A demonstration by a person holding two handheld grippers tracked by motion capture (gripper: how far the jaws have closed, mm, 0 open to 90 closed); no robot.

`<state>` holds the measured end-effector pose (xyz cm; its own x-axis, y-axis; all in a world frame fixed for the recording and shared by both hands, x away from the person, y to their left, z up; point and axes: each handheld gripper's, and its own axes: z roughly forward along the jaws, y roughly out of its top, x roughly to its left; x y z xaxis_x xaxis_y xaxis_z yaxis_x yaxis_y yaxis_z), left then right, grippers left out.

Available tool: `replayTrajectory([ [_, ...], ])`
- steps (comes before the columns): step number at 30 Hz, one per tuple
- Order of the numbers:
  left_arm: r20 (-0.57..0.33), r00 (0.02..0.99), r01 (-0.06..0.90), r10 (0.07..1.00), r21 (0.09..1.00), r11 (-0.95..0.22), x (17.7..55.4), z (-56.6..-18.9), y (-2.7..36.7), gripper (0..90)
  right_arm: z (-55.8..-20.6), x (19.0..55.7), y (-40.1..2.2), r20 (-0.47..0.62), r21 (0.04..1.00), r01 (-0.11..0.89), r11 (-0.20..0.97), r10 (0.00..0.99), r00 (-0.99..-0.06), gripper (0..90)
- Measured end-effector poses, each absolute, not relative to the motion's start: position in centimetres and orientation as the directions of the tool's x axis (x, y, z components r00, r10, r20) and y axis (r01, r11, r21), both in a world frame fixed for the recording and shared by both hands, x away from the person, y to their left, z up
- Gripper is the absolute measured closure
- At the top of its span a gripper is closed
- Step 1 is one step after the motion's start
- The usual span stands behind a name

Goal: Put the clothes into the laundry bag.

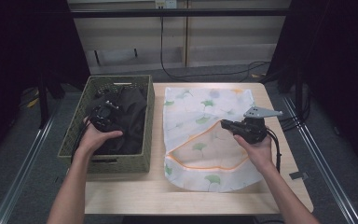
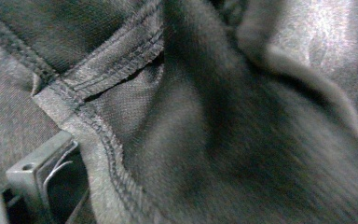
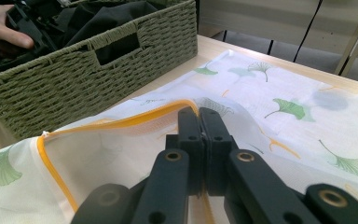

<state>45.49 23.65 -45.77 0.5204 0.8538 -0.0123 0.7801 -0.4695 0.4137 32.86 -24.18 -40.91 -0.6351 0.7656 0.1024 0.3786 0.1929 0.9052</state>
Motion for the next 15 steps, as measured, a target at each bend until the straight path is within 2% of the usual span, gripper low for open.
replayTrajectory([
  [5,-0.013,0.507,0.785,0.862,0.42,-0.456,45.66,-46.72,23.68,0.0,-40.99,32.79,-24.09,0.099,0.902,0.382,0.2,0.766,-0.635,88.7],
  [10,-0.039,0.538,0.772,0.842,0.422,-0.475,45.81,-46.72,23.98,0.0,-41.08,32.88,-24.16,0.104,0.9,0.389,0.197,0.77,-0.63,88.7],
  [15,-0.042,0.539,0.797,0.841,0.347,-0.494,46.2,-46.43,23.4,0.0,-41.11,32.9,-24.12,0.099,0.899,0.388,0.203,0.77,-0.63,88.6],
])
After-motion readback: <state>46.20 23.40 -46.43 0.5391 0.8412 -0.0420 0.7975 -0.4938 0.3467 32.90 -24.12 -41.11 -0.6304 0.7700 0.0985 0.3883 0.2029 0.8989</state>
